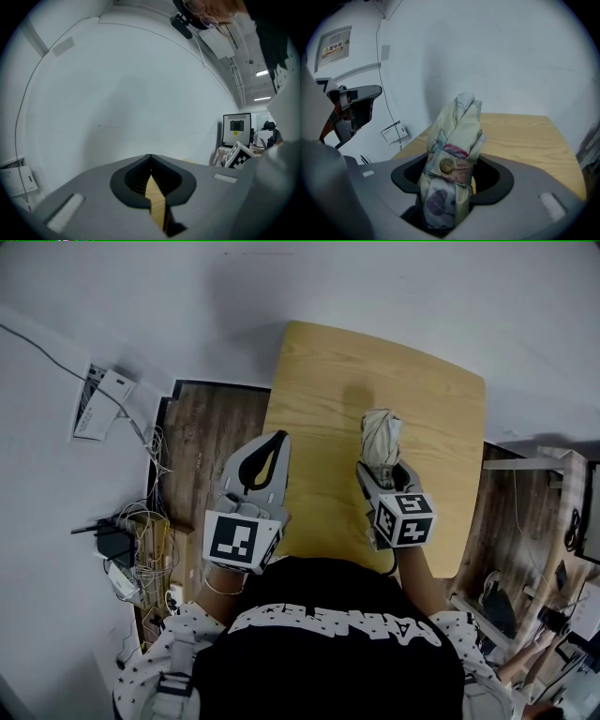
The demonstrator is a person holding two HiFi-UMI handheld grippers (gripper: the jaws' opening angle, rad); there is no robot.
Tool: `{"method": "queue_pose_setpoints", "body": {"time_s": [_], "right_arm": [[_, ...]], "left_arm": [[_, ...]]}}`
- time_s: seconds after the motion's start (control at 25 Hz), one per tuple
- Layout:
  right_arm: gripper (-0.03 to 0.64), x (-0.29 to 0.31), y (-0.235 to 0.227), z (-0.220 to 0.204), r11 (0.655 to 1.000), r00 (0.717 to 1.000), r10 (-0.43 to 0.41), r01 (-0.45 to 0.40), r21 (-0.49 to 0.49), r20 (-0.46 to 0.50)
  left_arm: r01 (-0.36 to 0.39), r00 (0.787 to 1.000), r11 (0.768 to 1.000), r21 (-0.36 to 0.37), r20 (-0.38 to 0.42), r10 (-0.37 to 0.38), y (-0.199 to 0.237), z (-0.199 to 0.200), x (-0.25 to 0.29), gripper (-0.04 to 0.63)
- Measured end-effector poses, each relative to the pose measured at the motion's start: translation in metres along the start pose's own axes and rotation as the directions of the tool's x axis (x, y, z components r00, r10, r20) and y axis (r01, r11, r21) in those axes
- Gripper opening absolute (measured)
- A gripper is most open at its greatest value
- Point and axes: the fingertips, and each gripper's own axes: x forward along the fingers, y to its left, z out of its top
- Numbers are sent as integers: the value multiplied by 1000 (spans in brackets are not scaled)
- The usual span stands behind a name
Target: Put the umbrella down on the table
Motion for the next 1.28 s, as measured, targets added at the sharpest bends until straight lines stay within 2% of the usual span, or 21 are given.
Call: {"method": "queue_pose_setpoints", "body": {"time_s": [0.52,1.28], "right_arm": [[287,17,-6,-13,1000,998,-18,18,7,-66],[288,34,-8,-32,999,988,-34,29,-36,-148]], "left_arm": [[5,1000,1000,-9,-9,-5,0,-3,4,2],[-7,1000,1000,-11,-10,7,6,-4,2,2]]}}
